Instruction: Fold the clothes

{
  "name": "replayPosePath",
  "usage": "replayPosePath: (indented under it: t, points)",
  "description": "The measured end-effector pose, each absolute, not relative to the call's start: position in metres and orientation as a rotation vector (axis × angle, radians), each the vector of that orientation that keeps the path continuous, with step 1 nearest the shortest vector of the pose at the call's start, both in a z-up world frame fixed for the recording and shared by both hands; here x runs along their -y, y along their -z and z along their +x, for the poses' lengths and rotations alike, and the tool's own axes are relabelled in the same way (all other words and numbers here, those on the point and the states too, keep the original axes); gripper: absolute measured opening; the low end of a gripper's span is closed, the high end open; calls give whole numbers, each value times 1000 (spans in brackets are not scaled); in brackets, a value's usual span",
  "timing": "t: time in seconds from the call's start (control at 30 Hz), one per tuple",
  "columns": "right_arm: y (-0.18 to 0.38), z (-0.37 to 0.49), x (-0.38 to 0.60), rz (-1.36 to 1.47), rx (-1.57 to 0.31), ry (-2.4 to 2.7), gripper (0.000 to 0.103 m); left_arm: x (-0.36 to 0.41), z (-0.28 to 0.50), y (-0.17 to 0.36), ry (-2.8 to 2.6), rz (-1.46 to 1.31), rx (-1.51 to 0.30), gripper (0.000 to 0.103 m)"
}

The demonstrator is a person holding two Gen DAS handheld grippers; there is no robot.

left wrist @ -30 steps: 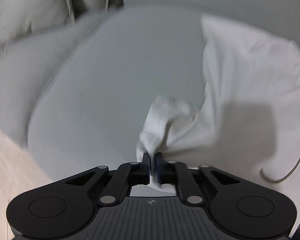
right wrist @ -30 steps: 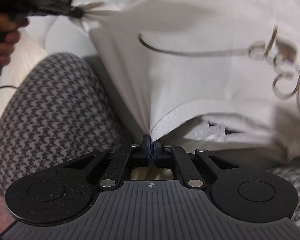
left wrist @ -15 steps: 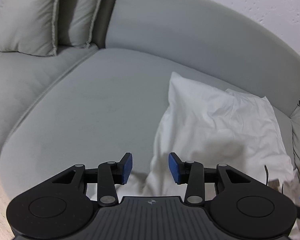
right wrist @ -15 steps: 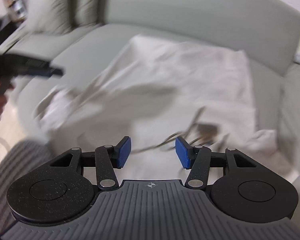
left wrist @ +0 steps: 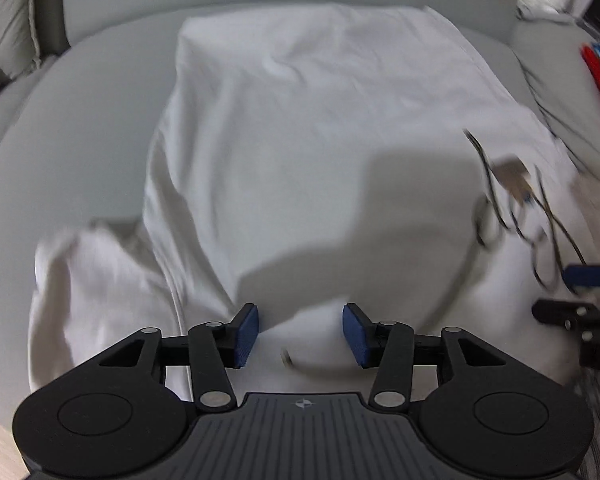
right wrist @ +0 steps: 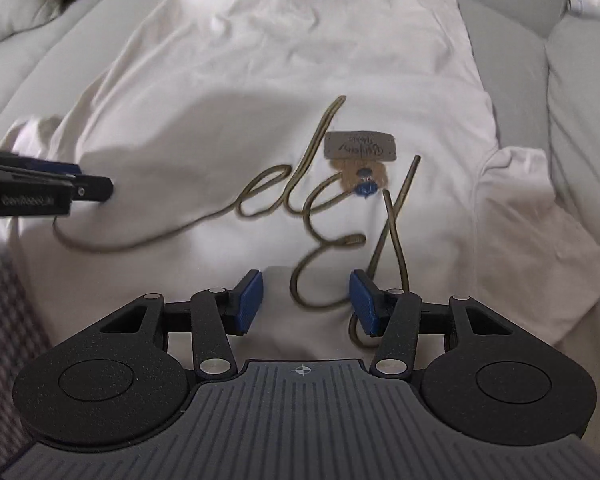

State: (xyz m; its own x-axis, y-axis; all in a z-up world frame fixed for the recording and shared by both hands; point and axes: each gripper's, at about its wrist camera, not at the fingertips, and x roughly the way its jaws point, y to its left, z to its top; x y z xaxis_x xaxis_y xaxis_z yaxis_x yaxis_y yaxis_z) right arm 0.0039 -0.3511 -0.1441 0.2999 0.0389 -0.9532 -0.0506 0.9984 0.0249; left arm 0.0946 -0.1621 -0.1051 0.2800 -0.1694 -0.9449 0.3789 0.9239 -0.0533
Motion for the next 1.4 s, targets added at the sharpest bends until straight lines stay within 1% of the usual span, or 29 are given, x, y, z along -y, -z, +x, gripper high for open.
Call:
replayPosePath:
  t: [0.13, 0.2, 0.27, 0.33, 0.4, 0.43, 0.47, 0.5, 0.6, 0.8, 0.9, 0.97, 1.0, 1.13, 1.4]
  points:
    - [139, -16, 354, -29, -1268, -32, 55, 156, 78, 99, 358, 185, -1228, 46]
    - [136, -20, 358, 4, -1274, -10, 55, 152, 66, 88, 354, 153, -1188, 44]
    - [128, -23, 362, 35, -1285, -1, 55, 152, 53, 79, 394, 99, -1136, 44]
    - [115, -23, 368, 48, -1248, -4, 54, 163, 42, 73, 462, 106, -1091, 43]
    - [109, -15, 377, 49, -1195, 45, 52, 179, 35, 80, 494, 174, -1102, 41]
    - [106, -10, 382, 49, -1169, 70, 49, 185, 35, 86, 495, 185, -1122, 36]
    - [109, -4, 388, 49, -1160, 97, 47, 189, 35, 94, 487, 191, -1162, 34]
    - [112, -1, 391, 49, -1168, 111, 47, 193, 34, 100, 478, 194, -1189, 34]
    - [133, 3, 405, 100, -1279, 111, 46, 198, 27, 99, 482, 219, -1208, 34]
    - [129, -25, 417, 143, -1306, 75, 44, 189, 31, 96, 465, 149, -1239, 35]
    - [118, -27, 423, 163, -1243, 86, 46, 182, 49, 89, 418, 110, -1164, 40]
    - [102, -18, 426, 133, -1135, 104, 46, 178, 67, 87, 372, 88, -1114, 40]
    - [98, -14, 427, 130, -1112, 112, 46, 174, 80, 84, 346, 63, -1093, 40]
    - [85, 34, 433, 129, -977, 135, 46, 160, 131, 80, 258, -4, -1027, 40]
    - [98, 144, 447, 108, -869, 123, 44, 143, 252, 93, 155, -74, -935, 40]
